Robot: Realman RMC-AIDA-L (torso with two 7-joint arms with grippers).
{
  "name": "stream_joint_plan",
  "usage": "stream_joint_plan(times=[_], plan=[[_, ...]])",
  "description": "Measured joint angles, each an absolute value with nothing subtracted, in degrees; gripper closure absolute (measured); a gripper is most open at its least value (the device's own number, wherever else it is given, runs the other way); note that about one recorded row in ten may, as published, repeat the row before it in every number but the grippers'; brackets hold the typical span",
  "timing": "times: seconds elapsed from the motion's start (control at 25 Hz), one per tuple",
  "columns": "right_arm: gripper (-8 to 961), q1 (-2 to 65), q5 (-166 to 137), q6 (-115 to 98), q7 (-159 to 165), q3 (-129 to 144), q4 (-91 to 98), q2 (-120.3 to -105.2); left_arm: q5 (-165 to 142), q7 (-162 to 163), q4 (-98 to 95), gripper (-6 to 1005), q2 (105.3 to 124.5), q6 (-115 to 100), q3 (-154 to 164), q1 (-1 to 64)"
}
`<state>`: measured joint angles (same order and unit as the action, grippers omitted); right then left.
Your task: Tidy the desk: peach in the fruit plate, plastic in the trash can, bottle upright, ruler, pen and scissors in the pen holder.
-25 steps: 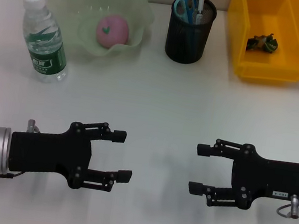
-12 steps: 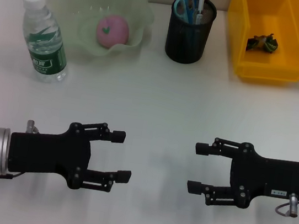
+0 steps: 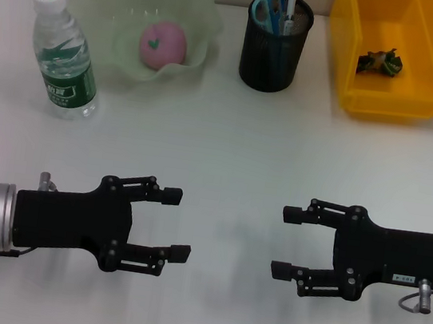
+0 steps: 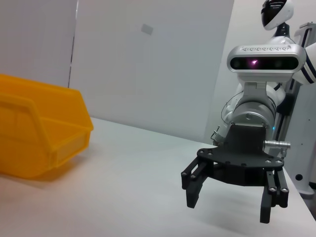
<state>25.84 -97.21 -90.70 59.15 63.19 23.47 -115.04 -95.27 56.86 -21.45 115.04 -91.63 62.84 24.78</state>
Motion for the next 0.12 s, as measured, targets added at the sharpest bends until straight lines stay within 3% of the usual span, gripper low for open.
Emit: stream_joint_plan(times=[0.12], plan=[[133,25.9,-97.2,-90.7,59.1,63.2,23.5,-115.04,-95.3,56.9,-21.4,167,115.04,-91.6,62.8,24.8]])
